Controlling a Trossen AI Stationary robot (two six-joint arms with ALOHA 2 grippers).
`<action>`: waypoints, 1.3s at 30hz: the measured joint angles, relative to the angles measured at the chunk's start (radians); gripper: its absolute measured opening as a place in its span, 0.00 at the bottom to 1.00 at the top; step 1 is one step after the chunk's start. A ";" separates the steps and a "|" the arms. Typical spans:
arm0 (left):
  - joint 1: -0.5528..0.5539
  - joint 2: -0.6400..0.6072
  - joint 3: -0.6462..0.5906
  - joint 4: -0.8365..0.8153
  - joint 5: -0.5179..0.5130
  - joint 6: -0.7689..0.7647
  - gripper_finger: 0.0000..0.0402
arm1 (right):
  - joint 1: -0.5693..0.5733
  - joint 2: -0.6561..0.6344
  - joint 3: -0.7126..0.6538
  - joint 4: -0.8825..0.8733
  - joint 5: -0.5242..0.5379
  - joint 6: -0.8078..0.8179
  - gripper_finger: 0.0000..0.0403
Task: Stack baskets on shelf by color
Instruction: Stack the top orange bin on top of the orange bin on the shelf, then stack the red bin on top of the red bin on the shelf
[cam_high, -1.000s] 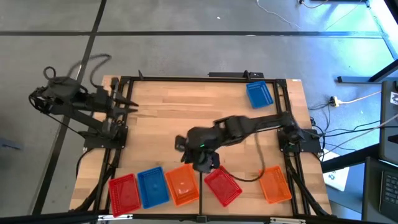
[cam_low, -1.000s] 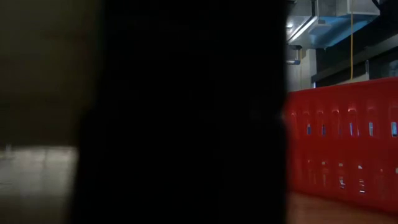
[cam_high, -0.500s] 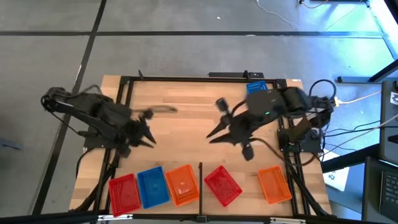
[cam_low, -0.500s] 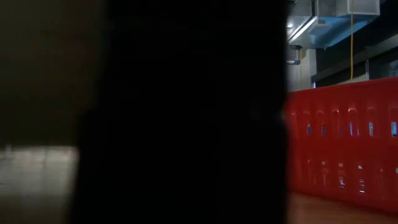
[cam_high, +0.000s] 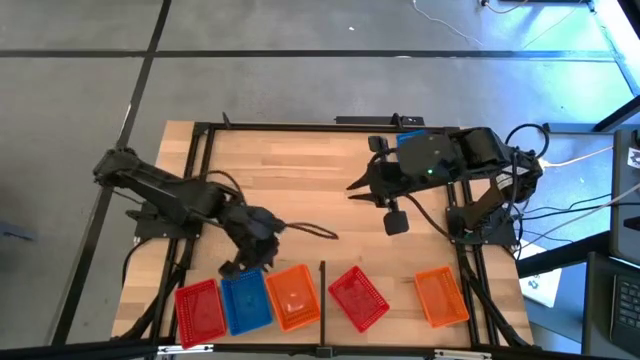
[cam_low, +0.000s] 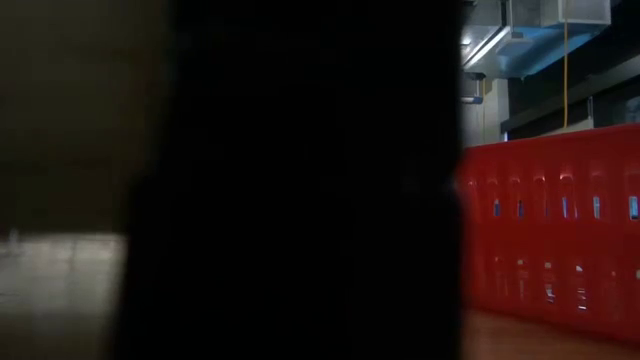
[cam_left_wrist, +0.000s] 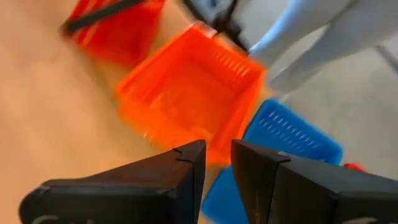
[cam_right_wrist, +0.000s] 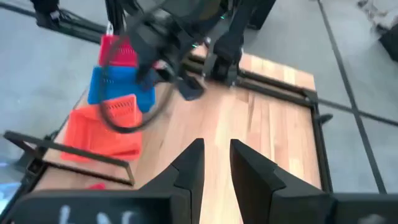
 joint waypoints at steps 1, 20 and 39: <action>0.005 0.013 0.000 0.023 0.032 0.019 0.17 | -0.004 0.001 -0.001 -0.005 0.000 0.001 0.19; 0.117 0.224 0.000 0.075 0.250 0.186 0.17 | -0.009 0.001 -0.009 -0.010 -0.008 -0.007 0.19; 0.247 -0.103 0.000 -0.012 0.013 -0.009 0.17 | -0.027 -0.058 -0.008 -0.158 0.062 0.039 0.19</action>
